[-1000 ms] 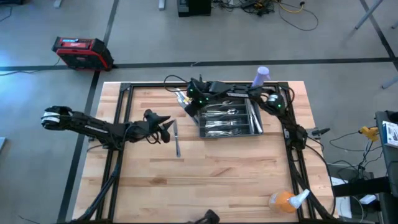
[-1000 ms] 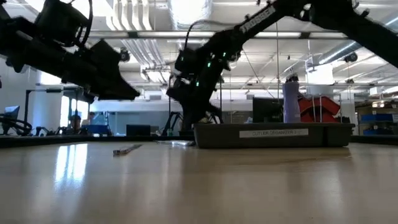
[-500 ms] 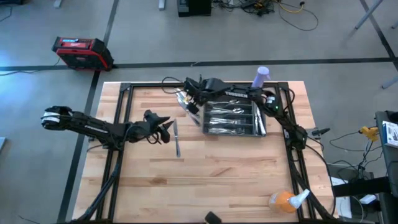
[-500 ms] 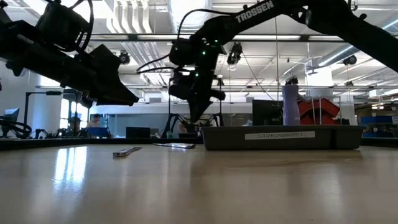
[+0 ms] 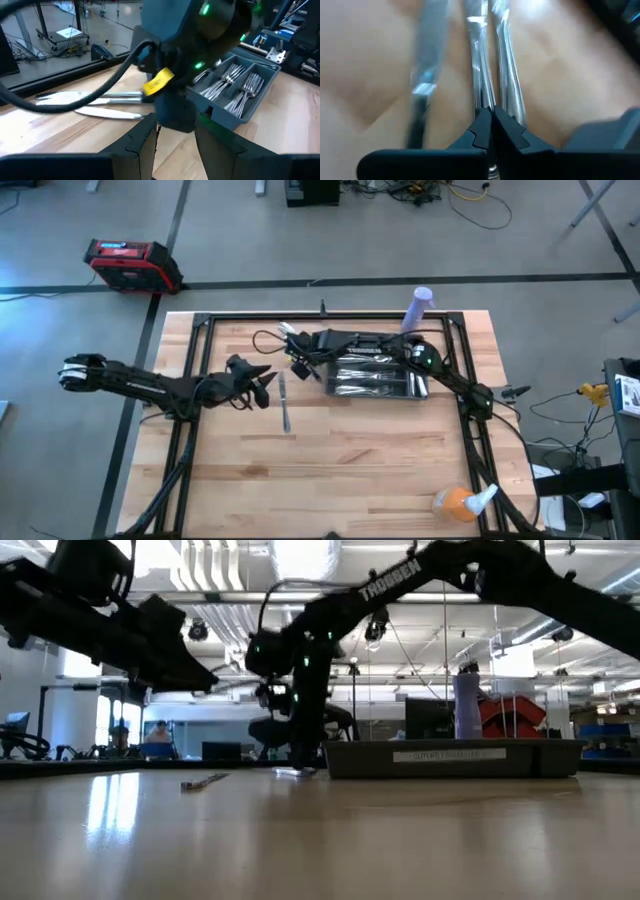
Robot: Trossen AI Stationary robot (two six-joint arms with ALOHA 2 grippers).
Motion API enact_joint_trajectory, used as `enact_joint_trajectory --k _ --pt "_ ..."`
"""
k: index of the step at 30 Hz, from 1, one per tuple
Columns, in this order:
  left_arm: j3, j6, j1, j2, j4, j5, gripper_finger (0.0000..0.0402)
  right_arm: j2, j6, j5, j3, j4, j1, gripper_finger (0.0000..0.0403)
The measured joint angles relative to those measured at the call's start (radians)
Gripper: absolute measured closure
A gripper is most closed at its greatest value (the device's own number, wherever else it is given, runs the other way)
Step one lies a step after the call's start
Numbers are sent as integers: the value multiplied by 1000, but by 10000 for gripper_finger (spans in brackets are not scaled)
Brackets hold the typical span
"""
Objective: Sort silverware
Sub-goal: Adjust the gray silverware tray
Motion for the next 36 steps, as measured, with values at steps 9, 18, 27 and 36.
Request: enact_joint_trajectory --k 9,18,27,36 --pt "0 -7 0 -11 -34 2 283 5 175 58 -4 126 3 403" --pt "0 -15 -1 2 -49 11 283 7 321 138 -8 157 12 403" --pt "0 -15 -1 18 -50 34 283 12 533 30 86 96 -58 403" --pt "0 -16 -3 18 -51 74 283 11 689 -393 169 63 -202 403"
